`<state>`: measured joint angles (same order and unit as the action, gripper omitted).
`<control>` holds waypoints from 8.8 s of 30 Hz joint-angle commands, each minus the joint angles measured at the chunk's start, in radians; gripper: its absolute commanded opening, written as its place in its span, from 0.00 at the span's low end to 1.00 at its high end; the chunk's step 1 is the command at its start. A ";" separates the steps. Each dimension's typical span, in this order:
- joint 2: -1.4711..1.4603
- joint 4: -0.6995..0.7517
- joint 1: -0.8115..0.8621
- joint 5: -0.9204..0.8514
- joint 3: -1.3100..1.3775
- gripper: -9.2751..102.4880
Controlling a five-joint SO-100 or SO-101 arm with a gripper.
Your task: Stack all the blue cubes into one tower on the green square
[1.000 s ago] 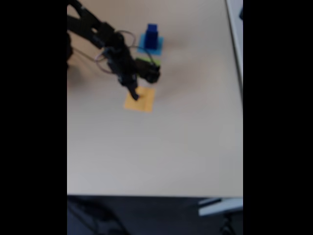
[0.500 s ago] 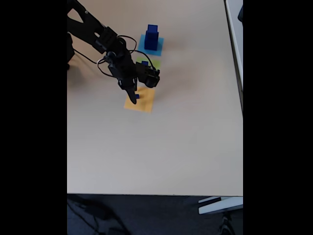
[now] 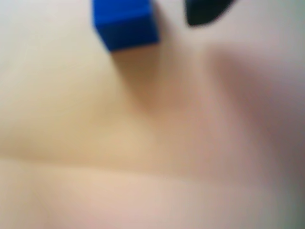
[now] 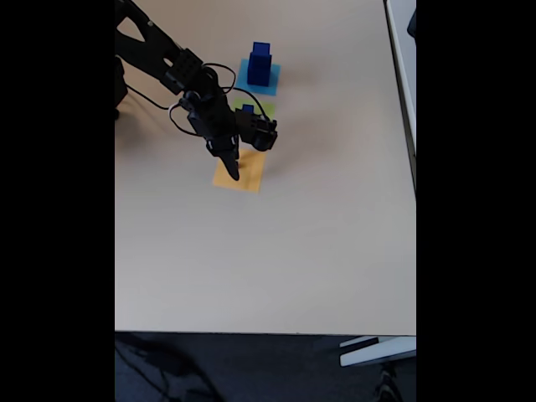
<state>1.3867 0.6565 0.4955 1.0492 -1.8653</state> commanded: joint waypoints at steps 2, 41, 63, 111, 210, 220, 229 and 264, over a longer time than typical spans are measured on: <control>0.017 -0.006 -0.006 0.006 0.037 0.30; -0.014 0.018 -0.003 0.028 0.040 0.22; -0.008 0.005 -0.011 0.015 0.043 0.08; 0.314 0.643 -0.410 0.620 0.471 0.08; 0.074 0.209 -0.377 0.534 0.089 0.08; 0.064 0.209 -0.379 0.529 0.095 0.08; 0.063 0.204 -0.373 0.514 0.095 0.09; 0.049 0.416 -0.442 0.345 0.500 0.28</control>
<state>1.4251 0.9802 0.0660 1.4343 -1.5800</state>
